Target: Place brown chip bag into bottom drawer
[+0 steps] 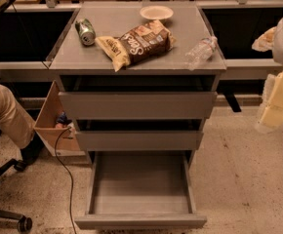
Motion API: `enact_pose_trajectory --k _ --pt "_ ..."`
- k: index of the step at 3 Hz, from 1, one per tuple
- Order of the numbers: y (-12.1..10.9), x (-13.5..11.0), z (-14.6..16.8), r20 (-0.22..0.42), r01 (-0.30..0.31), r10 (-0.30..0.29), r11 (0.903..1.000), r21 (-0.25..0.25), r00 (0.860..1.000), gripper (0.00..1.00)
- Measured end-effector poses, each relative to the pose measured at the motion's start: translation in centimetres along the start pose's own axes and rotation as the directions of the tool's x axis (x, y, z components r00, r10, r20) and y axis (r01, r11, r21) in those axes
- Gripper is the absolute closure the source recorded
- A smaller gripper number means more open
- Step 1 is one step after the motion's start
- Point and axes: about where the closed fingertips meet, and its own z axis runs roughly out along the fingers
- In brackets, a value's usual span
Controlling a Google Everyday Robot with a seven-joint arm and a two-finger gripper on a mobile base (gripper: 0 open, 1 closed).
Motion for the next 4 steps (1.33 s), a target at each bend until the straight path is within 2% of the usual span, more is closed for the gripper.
enact_pose_trajectory --k 1,2,4 --pt "0.0 0.0 0.0 0.000 0.000 0.000 1.0000 0.000 1.000 0.00" --pt "-2.4 -1.8 2.4 0.046 0.009 -0.010 0.9997 0.021 0.999 0.00" --pt "-10.6 -8.6 8.1 0.183 0.017 -0.032 0.9964 0.082 0.983 0.00"
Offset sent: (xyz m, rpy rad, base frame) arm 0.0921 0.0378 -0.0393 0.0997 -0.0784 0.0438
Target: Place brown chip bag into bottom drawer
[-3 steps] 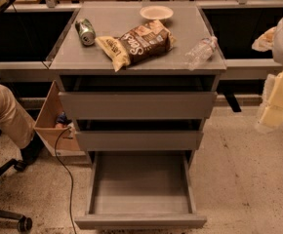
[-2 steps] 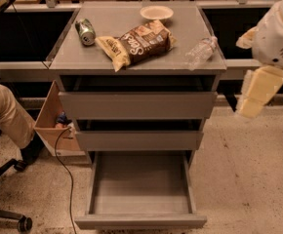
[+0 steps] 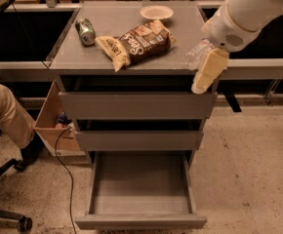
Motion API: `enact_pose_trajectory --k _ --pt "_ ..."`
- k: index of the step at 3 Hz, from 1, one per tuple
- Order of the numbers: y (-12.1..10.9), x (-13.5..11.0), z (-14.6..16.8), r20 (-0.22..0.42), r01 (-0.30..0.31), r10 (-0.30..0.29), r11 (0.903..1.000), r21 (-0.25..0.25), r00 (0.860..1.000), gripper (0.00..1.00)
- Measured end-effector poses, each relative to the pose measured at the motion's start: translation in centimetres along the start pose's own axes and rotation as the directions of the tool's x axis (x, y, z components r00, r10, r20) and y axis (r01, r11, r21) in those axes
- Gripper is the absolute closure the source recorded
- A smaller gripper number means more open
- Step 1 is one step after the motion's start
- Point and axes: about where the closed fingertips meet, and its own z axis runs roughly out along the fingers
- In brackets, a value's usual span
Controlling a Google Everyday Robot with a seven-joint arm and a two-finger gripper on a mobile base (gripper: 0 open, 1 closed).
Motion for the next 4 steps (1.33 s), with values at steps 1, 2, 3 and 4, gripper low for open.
enact_pose_trajectory --k 1,2,3,4 --pt "-3.7 -3.7 2.6 0.078 0.002 -0.006 0.9990 0.044 0.997 0.00" --pt "-4.2 -4.4 3.5 0.088 -0.001 -0.004 0.9988 0.050 0.996 0.00" --pt "-6.5 -6.0 5.9 0.143 -0.020 0.012 0.9980 0.061 0.990 0.00" --pt "-9.4 -7.6 9.2 0.211 -0.060 0.045 0.9960 0.066 0.976 0.00"
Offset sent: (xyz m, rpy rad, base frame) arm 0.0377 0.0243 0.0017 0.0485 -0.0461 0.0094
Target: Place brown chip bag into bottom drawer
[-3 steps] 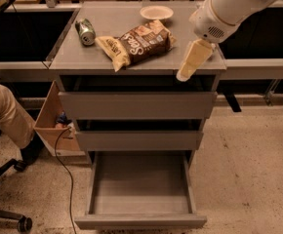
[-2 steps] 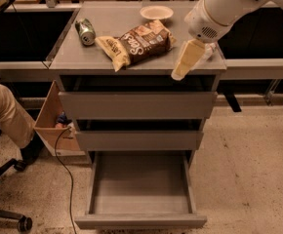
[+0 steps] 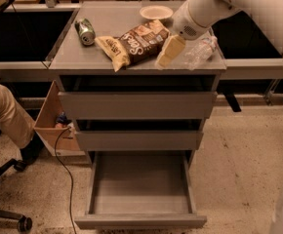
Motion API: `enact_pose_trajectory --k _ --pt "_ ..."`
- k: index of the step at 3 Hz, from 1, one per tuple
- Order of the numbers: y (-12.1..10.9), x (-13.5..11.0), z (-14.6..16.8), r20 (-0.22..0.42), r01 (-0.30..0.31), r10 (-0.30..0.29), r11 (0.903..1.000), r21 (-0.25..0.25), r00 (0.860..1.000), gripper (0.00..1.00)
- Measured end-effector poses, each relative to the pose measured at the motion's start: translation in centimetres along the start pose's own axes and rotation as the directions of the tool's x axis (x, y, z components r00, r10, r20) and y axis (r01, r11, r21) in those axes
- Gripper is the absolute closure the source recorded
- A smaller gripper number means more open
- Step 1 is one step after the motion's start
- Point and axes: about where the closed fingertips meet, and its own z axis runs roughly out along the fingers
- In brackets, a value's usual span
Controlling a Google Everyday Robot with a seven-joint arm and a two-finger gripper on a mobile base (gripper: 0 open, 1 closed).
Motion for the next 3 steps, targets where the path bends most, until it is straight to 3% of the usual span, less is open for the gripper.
enact_pose_trajectory --k 2,3 --pt "-3.9 -1.8 5.3 0.096 -0.086 0.083 0.9958 0.032 0.992 0.00" --pt "-6.3 -1.8 7.9 0.134 -0.170 0.162 0.9841 0.052 0.978 0.00"
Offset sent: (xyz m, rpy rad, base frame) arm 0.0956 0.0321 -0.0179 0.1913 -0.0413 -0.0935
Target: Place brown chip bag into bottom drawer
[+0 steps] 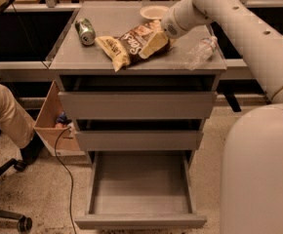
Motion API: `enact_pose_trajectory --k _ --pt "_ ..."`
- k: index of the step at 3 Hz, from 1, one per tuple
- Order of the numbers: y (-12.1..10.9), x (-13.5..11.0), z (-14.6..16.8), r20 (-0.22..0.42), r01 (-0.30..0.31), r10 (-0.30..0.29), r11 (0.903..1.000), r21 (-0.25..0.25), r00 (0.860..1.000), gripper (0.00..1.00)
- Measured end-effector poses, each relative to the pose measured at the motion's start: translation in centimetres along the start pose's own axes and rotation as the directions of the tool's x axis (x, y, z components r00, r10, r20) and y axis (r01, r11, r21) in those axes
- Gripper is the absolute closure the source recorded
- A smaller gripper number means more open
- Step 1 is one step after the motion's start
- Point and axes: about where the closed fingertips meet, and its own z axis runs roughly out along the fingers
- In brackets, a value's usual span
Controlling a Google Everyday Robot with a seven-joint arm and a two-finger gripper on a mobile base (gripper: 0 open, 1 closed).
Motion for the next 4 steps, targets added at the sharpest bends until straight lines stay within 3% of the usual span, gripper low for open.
enact_pose_trajectory --k 1,2,3,4 --pt "-1.2 0.4 1.7 0.011 -0.056 0.055 0.9984 0.012 0.998 0.00" --pt "-1.7 2.1 3.1 -0.001 -0.105 0.105 0.9943 0.019 0.994 0.19" --pt "-1.8 2.6 3.6 0.006 -0.118 0.118 0.9927 0.023 0.993 0.42" --pt "-1.2 1.5 1.9 0.021 -0.088 0.087 0.9957 0.030 0.996 0.73"
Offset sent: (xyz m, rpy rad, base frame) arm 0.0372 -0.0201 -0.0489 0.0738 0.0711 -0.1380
